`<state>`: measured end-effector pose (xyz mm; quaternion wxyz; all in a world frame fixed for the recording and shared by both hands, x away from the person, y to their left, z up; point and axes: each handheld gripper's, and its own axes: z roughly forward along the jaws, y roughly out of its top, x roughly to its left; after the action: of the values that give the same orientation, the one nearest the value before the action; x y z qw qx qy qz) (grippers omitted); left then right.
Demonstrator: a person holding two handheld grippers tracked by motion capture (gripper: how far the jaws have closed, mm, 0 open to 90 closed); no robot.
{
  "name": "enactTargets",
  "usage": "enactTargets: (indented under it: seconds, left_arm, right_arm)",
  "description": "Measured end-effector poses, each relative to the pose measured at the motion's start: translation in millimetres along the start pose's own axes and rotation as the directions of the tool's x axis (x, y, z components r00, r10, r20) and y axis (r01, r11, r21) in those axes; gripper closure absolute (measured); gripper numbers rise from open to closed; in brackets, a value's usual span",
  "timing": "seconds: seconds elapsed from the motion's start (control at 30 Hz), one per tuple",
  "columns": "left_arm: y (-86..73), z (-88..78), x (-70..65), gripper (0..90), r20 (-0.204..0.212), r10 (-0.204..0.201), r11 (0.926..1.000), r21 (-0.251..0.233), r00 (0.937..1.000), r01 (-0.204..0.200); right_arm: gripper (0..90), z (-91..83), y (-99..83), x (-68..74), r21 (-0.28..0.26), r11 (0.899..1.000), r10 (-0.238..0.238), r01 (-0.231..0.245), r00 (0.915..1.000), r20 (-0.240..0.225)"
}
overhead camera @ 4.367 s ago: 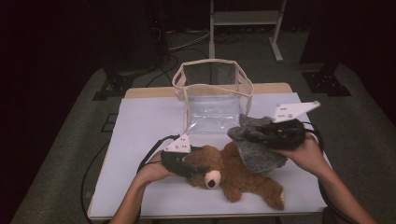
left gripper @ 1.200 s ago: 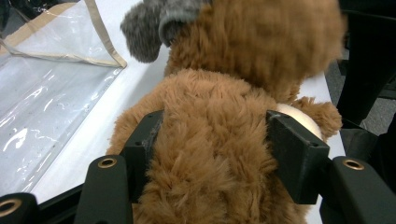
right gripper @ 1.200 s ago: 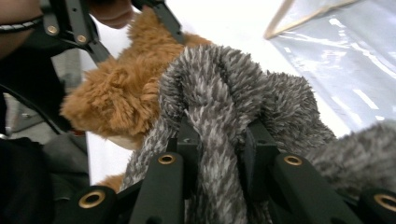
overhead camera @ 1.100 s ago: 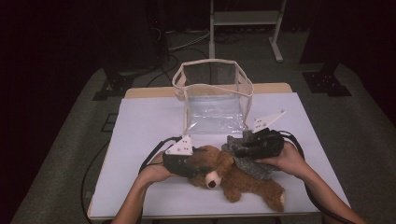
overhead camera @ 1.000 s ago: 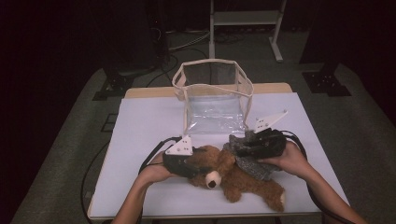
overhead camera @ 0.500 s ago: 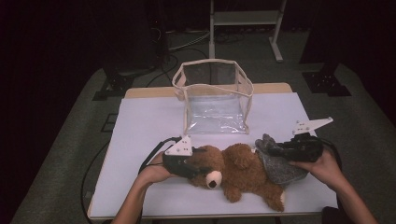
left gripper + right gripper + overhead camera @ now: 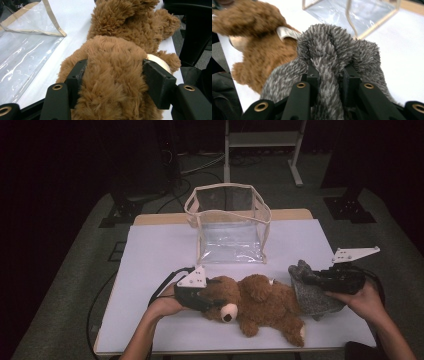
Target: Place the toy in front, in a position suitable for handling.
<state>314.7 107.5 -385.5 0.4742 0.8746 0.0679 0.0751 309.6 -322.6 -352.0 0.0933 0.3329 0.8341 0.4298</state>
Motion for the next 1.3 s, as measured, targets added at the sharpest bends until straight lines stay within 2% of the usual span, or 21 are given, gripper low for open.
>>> enactTargets:
  seconds: [0.1,0.2,0.3,0.4,0.5,0.63,0.73,0.83,0.97,1.07,1.17,1.3]
  left_arm:
    - [-0.2,-0.3,-0.5,40.4,0.0,0.001,1.0,0.0,1.0,-0.001]
    - [-0.5,-0.5,-0.8,40.4,0.001,0.0,1.0,-0.002,1.0,0.0]
    - [-0.1,-0.6,-0.7,40.3,0.003,0.006,1.0,0.001,1.0,-0.006]
    - [-0.1,-0.4,-0.2,40.3,0.003,0.005,1.0,0.0,1.0,-0.005]
    - [-0.1,-0.6,-0.1,40.3,0.002,0.006,1.0,0.002,1.0,-0.006]
    - [0.0,-0.6,-0.2,40.3,0.002,0.006,1.0,0.003,1.0,-0.006]
    - [0.3,-0.5,-0.7,40.3,0.002,0.005,1.0,0.002,1.0,-0.005]
    - [0.4,-0.8,-1.1,40.2,0.002,0.007,1.0,0.004,1.0,-0.007]
    - [0.5,-0.7,-1.2,40.2,0.001,0.01,0.9999,0.005,1.0,-0.01]
    - [0.2,-0.8,-1.2,40.2,0.001,0.01,0.9999,0.01,1.0,-0.01]
    - [0.1,-0.8,-1.4,40.2,0.0,0.009,0.9999,0.009,1.0,-0.009]
    - [0.2,-0.9,-1.4,40.2,0.0,0.01,0.9999,0.008,0.9999,-0.01]
  right_arm:
    - [71.9,5.1,7.9,9.0,-0.002,0.999,-0.04,0.04,0.9991,-0.01]
    - [71.8,12.3,5.5,14.1,0.014,0.998,-0.055,0.056,0.9982,-0.023]
    - [71.9,14.0,-4.6,11.2,0.028,0.999,-0.031,0.032,0.9992,-0.023]
    - [71.9,7.5,-7.3,6.0,0.013,1.0,0.0,0.0,0.9998,-0.021]
    - [71.9,0.0,7.4,9.5,-0.02,0.999,-0.028,0.028,0.9994,-0.018]
    - [71.9,1.5,39.1,21.1,-0.059,0.994,-0.09,0.087,0.9947,-0.049]
    - [71.9,17.1,59.5,34.2,-0.063,0.989,-0.139,0.134,0.9857,-0.095]
    - [71.9,41.4,72.0,48.1,-0.036,0.983,-0.183,0.179,0.9732,-0.14]
    - [71.8,73.6,76.0,65.3,0.003,0.975,-0.215,0.22,0.9561,-0.199]
    - [71.8,91.2,70.4,73.1,0.043,0.971,-0.22,0.235,0.9498,-0.222]
    - [71.8,91.8,64.5,72.1,0.05,0.972,-0.212,0.229,0.9509,-0.225]
    - [71.8,74.9,59.4,62.2,0.054,0.974,-0.208,0.22,0.9628,-0.173]
